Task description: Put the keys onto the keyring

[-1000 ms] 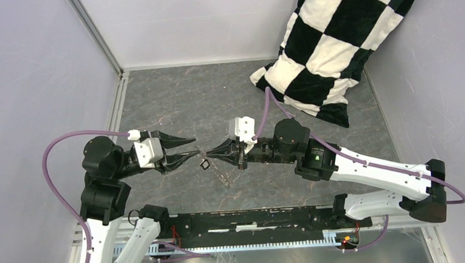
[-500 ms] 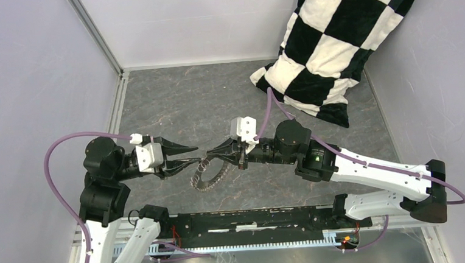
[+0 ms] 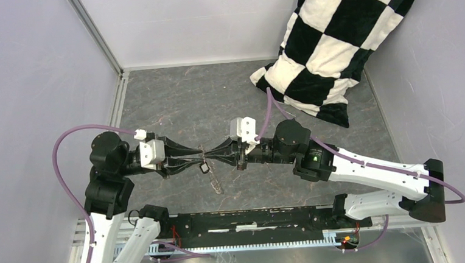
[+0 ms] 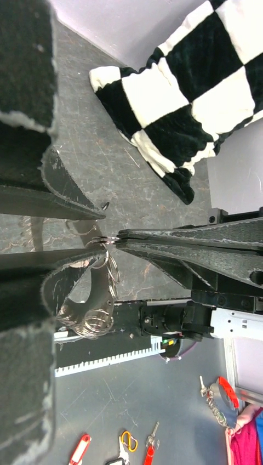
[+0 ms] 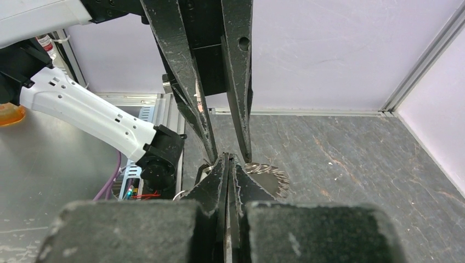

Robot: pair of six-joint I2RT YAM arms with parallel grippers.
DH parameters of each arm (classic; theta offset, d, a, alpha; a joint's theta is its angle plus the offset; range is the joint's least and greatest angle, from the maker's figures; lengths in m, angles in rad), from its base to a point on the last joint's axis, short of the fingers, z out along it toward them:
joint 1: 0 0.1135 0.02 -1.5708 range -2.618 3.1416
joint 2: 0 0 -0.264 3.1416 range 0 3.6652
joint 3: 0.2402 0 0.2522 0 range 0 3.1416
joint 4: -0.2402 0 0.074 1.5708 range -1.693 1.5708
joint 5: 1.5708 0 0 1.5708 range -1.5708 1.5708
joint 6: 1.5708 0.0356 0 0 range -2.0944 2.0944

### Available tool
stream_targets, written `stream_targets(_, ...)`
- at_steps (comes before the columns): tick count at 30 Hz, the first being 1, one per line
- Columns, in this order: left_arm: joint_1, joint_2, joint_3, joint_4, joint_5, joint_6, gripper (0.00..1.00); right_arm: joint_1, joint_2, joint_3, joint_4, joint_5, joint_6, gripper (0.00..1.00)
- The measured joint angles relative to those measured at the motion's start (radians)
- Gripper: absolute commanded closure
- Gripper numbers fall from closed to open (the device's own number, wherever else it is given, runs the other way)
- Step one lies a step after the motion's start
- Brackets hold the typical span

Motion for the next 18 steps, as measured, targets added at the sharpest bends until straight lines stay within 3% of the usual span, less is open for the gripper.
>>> stream_targets(8, 0.0, 0.0, -0.004, 0.021, 0.041, -0.018, 0.96, 0.0, 0.008, -0.001, 0.008, -0.012, 0.01, 1.0)
stream_targets(11, 0.0, 0.0, -0.004, 0.011, 0.048, -0.016, 0.98, 0.0, 0.008, -0.002, 0.008, -0.015, 0.014, 1.0)
stream_targets(12, 0.0, 0.0, -0.004, 0.005, 0.05, -0.01, 0.98, 0.0, 0.008, -0.003, 0.007, -0.015, 0.014, 0.97)
stream_targets(18, 0.0, 0.0, -0.003, -0.061, 0.049, 0.041, 0.98, -0.002, 0.008, 0.015, -0.053, -0.013, 0.003, 0.57)
